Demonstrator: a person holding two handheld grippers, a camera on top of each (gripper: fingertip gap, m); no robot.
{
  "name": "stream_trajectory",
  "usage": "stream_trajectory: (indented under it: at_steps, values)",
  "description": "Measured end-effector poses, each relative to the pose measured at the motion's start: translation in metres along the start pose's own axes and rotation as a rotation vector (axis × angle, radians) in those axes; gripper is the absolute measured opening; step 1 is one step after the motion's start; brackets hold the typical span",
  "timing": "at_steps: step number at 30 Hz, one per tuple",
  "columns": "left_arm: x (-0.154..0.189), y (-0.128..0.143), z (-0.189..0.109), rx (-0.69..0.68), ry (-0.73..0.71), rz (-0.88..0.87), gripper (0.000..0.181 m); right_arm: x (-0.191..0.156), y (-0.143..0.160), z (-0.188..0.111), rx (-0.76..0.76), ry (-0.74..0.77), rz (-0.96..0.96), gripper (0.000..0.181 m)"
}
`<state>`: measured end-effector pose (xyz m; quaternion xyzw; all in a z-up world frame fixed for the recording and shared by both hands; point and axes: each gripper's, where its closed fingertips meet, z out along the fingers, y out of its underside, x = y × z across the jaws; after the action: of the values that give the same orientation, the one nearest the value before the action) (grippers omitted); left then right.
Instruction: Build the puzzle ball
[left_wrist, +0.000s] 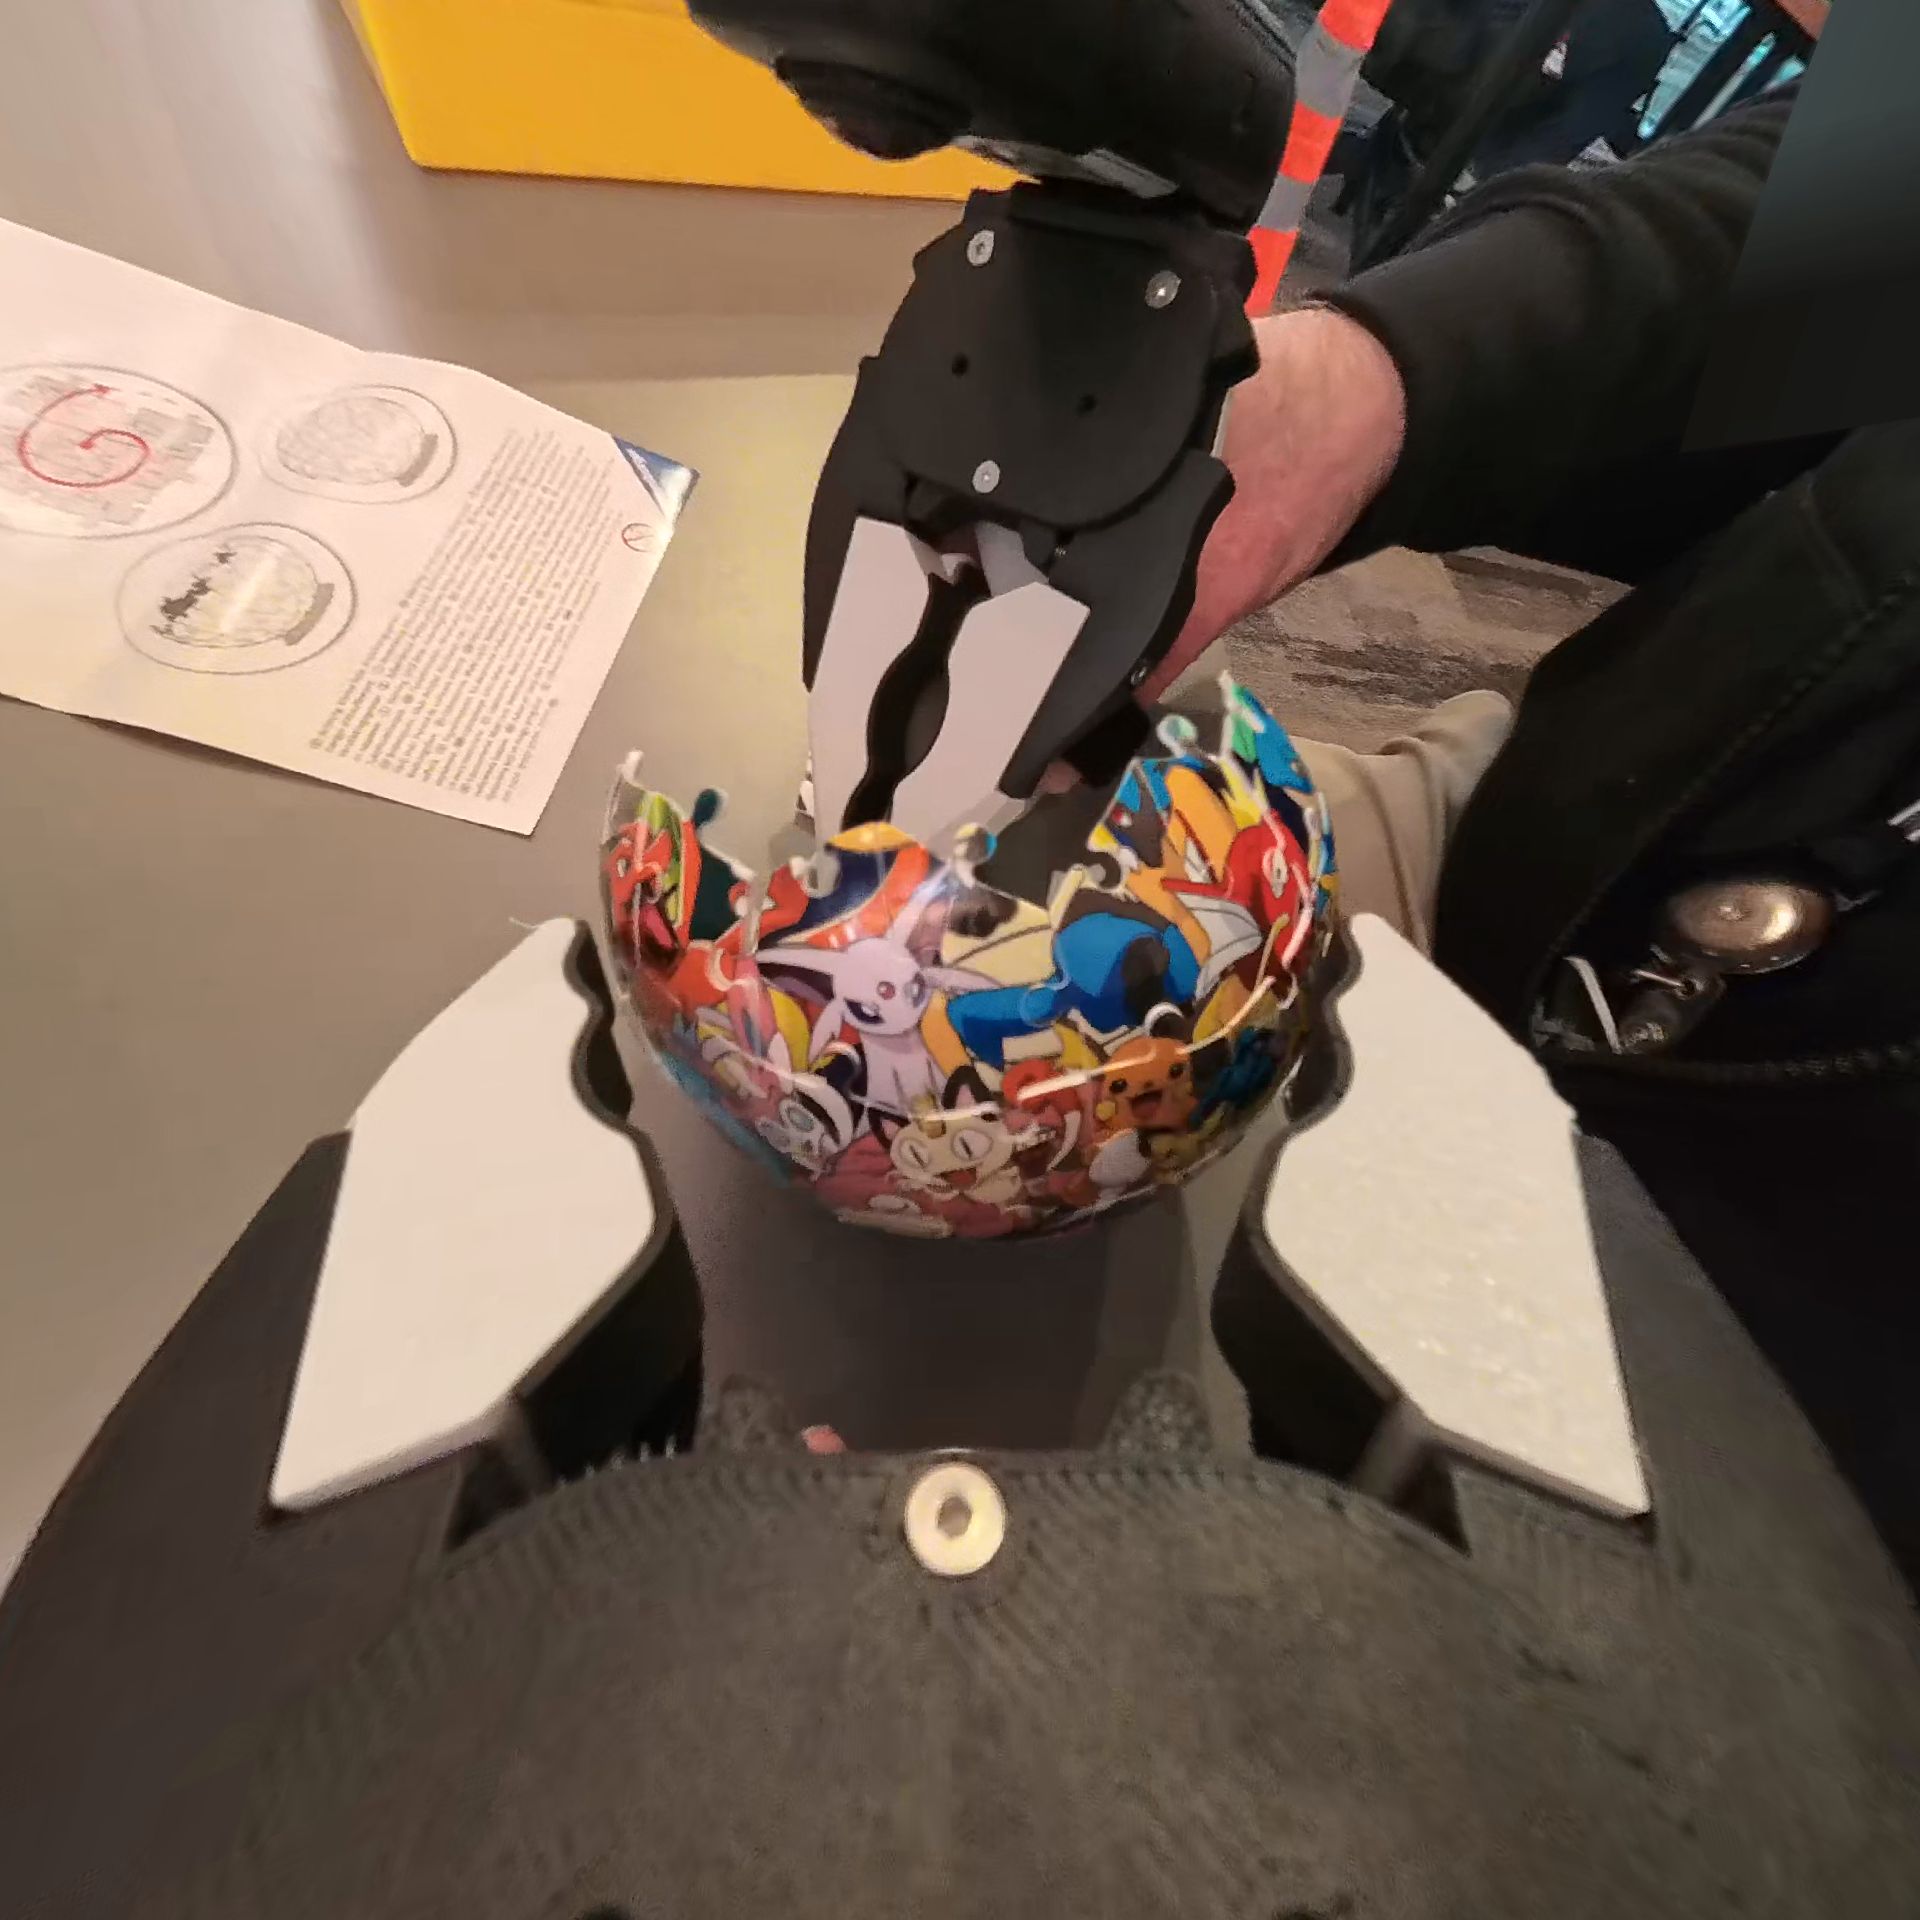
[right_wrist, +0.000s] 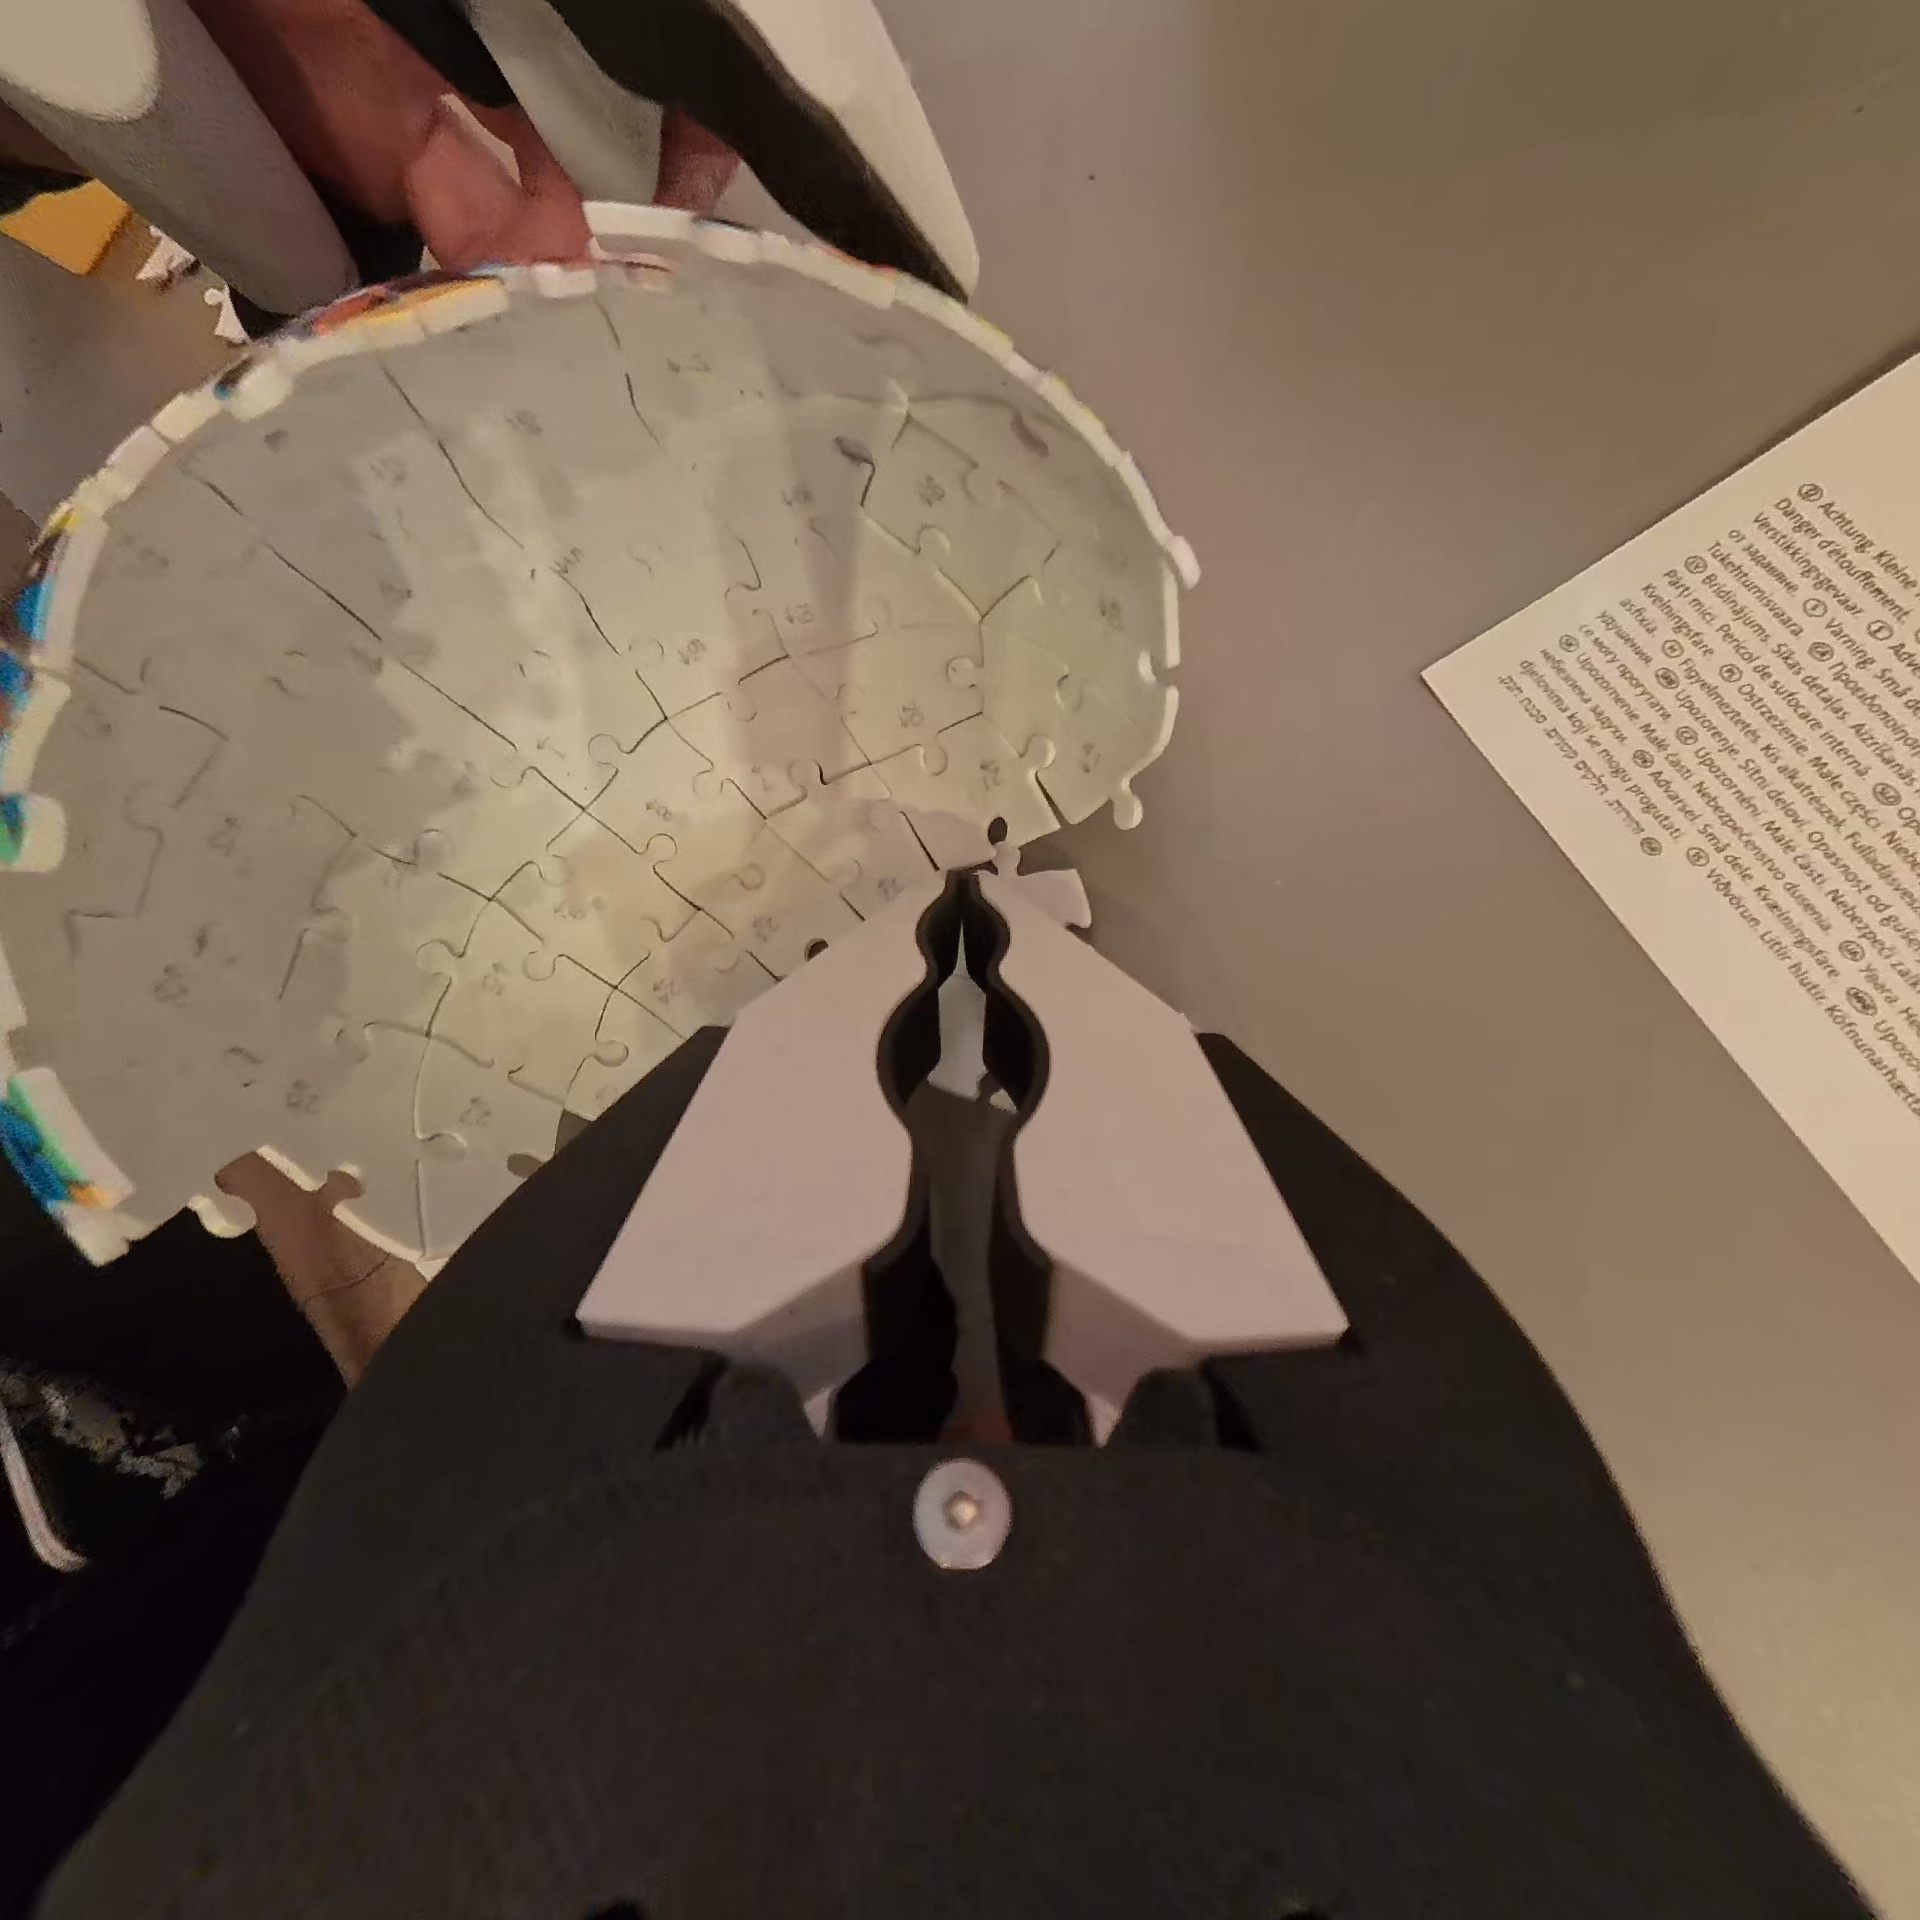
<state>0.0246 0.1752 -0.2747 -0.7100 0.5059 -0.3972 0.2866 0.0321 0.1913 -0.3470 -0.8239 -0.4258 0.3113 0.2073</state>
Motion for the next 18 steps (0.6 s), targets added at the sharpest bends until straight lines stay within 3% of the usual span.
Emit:
stream_trajectory:
  at_steps: [18]
  values:
    - [-0.0014,0.0047,0.0054,-0.121,0.144,-0.053,0.126,0.0051,0.0002,-0.0043,0.015,-0.007,0.000,0.000]
